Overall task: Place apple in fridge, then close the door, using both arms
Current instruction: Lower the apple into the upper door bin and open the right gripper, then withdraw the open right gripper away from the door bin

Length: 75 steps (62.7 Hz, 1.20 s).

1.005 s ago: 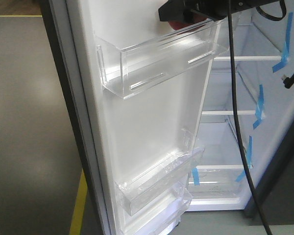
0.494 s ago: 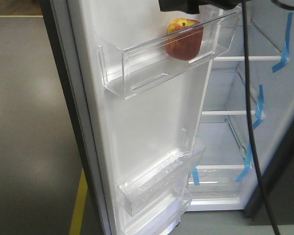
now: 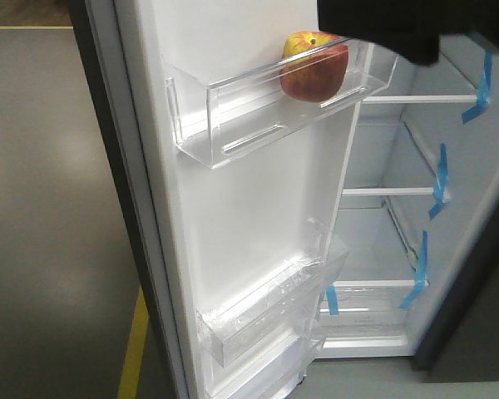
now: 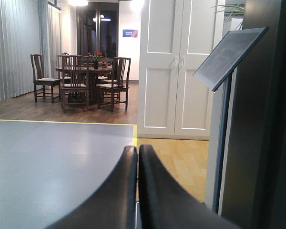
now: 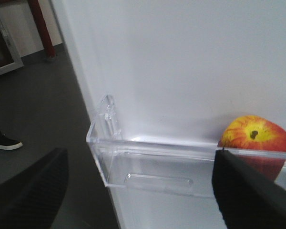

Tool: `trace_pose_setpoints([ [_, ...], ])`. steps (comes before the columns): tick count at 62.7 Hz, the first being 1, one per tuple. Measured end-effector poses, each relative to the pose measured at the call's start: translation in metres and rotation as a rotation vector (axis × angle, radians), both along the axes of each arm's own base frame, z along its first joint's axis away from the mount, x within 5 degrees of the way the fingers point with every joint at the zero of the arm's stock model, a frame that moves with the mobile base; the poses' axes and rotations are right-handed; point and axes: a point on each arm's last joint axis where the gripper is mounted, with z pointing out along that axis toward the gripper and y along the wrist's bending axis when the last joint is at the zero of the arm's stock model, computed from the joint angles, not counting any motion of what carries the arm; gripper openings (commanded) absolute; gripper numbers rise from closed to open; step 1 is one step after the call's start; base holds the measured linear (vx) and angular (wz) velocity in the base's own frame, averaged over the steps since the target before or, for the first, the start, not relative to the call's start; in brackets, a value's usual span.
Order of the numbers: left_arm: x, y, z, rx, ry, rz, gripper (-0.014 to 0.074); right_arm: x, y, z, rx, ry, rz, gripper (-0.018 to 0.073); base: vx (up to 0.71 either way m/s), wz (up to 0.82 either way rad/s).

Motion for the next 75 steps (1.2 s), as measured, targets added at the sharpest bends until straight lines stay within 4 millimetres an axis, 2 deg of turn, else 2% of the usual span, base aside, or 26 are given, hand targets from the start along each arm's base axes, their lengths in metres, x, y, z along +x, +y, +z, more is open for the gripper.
trace_pose_setpoints([
  [13, 0.0, 0.0, 0.0, 0.0, 0.0, 0.0, -0.0006, -0.054, -0.015, -0.035, -0.001, 0.0, -0.018, 0.0587, 0.0, 0.0],
  [37, 0.0, 0.0, 0.0, 0.0, 0.0, 0.0, -0.0006, -0.134, -0.034, -0.114, -0.002, 0.016, -0.019, 0.0587, 0.0, 0.0],
  [59, 0.0, 0.0, 0.0, 0.0, 0.0, 0.0, -0.0006, -0.186, -0.043, -0.171, 0.006, 0.031, 0.031, 0.0587, 0.0, 0.0],
  [66, 0.0, 0.0, 0.0, 0.0, 0.0, 0.0, -0.0006, -0.198, -0.044, -0.184, 0.015, 0.033, 0.042, 0.0587, 0.0, 0.0],
  [75, 0.0, 0.0, 0.0, 0.0, 0.0, 0.0, -0.0006, -0.207, -0.046, -0.192, 0.02, 0.014, 0.052, 0.0587, 0.0, 0.0],
])
